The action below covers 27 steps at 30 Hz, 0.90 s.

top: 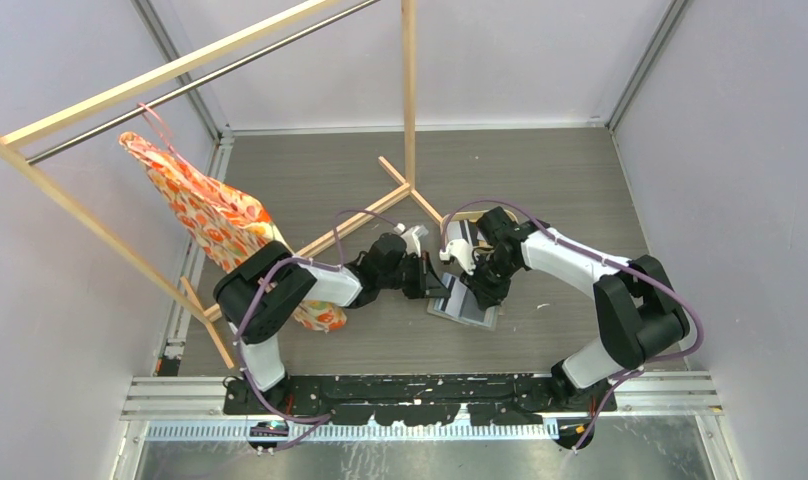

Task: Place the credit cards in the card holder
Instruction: Insert the credit card into the card holder.

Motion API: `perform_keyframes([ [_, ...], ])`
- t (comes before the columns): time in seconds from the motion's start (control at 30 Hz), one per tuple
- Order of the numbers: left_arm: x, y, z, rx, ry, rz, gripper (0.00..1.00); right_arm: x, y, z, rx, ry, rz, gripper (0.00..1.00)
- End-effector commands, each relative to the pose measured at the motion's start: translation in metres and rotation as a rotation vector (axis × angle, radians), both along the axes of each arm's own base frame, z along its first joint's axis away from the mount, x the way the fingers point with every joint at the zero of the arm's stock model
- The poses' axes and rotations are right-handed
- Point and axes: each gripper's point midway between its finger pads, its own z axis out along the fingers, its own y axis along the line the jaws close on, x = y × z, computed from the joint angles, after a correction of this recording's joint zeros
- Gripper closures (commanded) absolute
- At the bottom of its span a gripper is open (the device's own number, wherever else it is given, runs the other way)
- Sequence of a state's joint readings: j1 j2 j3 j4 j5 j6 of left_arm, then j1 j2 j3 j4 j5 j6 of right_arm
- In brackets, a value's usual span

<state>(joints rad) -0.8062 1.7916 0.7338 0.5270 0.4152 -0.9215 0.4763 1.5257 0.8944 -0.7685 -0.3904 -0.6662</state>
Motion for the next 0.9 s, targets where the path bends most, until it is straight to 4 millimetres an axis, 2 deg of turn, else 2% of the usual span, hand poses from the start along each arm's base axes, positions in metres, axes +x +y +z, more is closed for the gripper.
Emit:
perform_keyframes([
  [0.0, 0.004, -0.008, 0.007, -0.033, 0.008, -0.031, 1.00, 0.010, -0.014, -0.005, -0.093, -0.038, 0.008, 0.78],
  [0.37, 0.005, -0.009, 0.005, -0.047, 0.064, -0.043, 1.00, 0.009, -0.017, -0.006, -0.108, -0.036, 0.009, 0.78],
  [0.6, 0.009, 0.000, 0.017, -0.054, 0.019, -0.005, 1.00, 0.009, -0.017, -0.007, -0.112, -0.029, 0.009, 0.78],
  [0.87, 0.006, -0.006, 0.025, -0.109, 0.004, -0.044, 1.00, 0.008, -0.013, -0.002, -0.086, -0.028, 0.008, 0.78],
])
